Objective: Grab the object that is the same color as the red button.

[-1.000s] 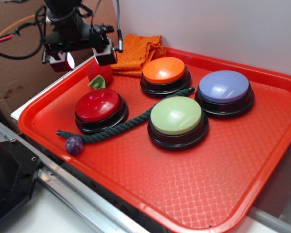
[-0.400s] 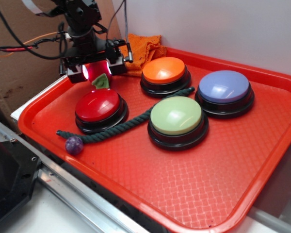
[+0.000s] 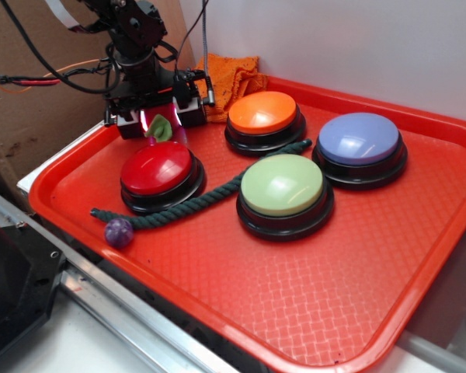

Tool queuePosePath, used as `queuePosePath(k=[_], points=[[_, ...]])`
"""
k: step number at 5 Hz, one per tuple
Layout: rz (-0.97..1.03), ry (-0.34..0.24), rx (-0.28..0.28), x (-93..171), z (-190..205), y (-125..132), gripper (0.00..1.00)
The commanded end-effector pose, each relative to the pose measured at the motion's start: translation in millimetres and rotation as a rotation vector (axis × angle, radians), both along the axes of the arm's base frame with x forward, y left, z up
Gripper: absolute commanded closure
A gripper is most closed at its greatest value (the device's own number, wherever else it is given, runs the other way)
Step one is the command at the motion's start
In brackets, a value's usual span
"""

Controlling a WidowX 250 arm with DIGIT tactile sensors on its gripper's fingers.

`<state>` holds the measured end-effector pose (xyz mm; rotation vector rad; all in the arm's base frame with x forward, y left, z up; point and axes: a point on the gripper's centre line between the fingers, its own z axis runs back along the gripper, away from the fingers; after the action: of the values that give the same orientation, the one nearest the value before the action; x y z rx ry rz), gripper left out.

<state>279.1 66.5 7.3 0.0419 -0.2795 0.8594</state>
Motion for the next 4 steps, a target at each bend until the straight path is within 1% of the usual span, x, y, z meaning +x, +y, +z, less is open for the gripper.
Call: queuePosePath(k=[1, 2, 3, 4], points=[[-0.172, 0.101, 0.049, 1, 42, 2, 1.00], [-0.332, 0.194, 0.013, -7, 72, -18, 1.00], [-0.462, 0.232, -0.014, -14, 98, -47, 1.00], [-0.577, 0.226, -0.042, -28, 129, -82, 1.00]])
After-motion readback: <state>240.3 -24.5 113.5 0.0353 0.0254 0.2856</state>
